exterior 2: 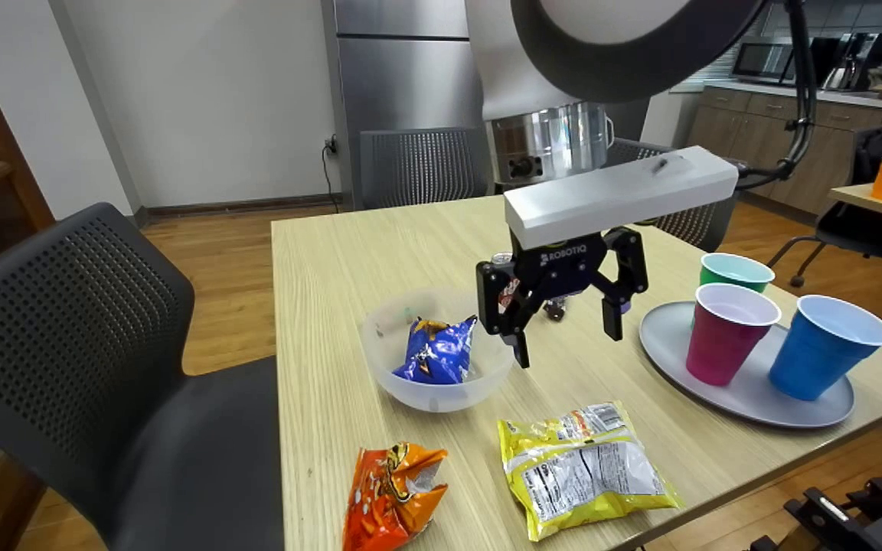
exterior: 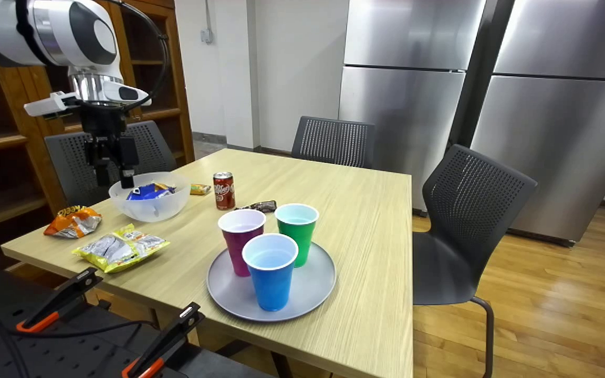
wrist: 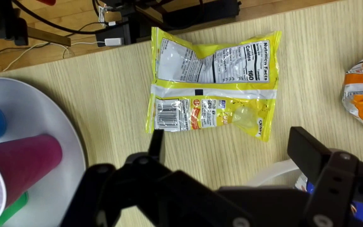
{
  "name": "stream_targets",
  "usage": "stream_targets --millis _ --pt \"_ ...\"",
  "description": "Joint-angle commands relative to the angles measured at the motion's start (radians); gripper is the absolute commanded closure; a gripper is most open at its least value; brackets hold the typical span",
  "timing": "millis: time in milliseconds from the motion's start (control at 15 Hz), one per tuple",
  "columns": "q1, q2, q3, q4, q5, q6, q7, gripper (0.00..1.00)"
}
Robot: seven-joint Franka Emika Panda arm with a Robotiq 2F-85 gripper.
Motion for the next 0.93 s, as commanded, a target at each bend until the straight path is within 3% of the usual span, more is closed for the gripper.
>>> stream_targets --millis 0,133,533,867 --pt "-0.039 -0.069 0.024 -0.08 -0.028 0.039 -0.004 0.0" --pt "-0.043 -0.019 0.03 -0.038 -0.023 0.021 0.008 0.0" --pt "-0.054 -0.043 0.03 -0.059 -0.033 0.028 0.009 0.0" --pt "-0.033 -0.026 0.029 -0.095 -0.044 0.12 0.15 0.0"
